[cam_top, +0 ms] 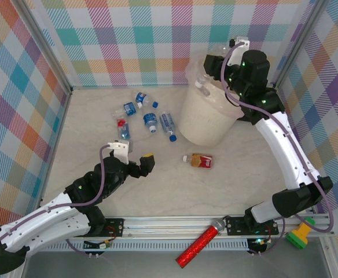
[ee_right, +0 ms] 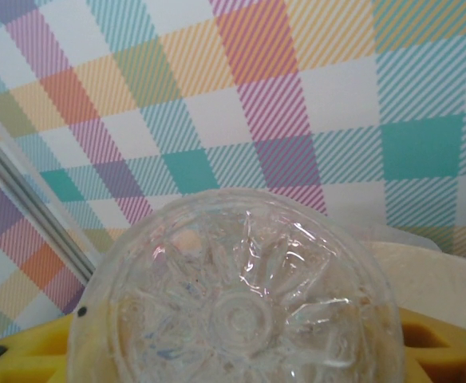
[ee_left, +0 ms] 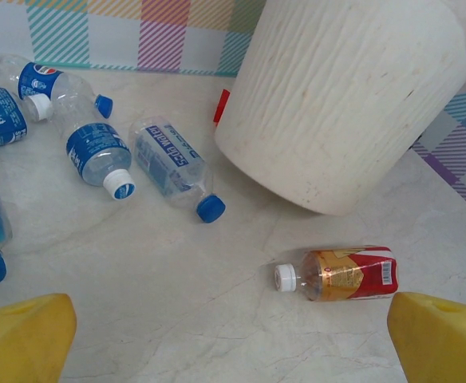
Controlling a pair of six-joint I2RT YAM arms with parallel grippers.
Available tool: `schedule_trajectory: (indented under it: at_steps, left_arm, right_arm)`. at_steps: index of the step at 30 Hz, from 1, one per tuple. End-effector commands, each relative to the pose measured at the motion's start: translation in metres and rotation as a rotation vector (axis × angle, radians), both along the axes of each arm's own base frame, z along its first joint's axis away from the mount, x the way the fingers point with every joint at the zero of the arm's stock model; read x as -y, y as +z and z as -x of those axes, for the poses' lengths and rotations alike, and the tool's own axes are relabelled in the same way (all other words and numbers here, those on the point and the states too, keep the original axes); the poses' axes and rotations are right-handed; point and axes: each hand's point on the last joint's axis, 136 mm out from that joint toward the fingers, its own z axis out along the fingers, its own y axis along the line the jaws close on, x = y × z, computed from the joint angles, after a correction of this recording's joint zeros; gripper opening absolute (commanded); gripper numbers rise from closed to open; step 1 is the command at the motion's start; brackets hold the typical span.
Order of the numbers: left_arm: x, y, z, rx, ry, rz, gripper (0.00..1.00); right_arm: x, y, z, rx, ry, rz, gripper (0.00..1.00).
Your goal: Put the plastic bottles in the bin
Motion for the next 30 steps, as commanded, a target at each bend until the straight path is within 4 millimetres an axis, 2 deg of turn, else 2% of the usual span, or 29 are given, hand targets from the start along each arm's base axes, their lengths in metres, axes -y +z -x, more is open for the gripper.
schedule_trajectory:
  at_steps: [1,10,17,26,30]
  left_arm:
    - [-0.001,0.003,0.001,0.005,0.009,0.02,1.0]
    - [-0.002,0.003,0.001,0.004,0.013,0.019,1.0]
    - [-0.001,0.004,0.0,0.004,0.013,0.025,1.0]
    - [-0.003,0.003,0.002,-0.004,0.015,0.024,1.0]
    - [-0.006,0.003,0.003,-0.003,0.02,0.027,1.0]
  right_arm:
    - [-0.002,-0.024,-0.008,-0.066,0.004,0.006,0.54]
    - [-0.013,-0.02,0.003,-0.088,0.082,-0.047,0.54]
    - [-0.038,-0.019,0.019,-0.116,0.184,-0.083,0.54]
    - [-0.072,-0.033,0.029,-0.15,0.267,-0.061,0.54]
    - [-0.075,-0.029,0.032,-0.149,0.281,-0.067,0.54]
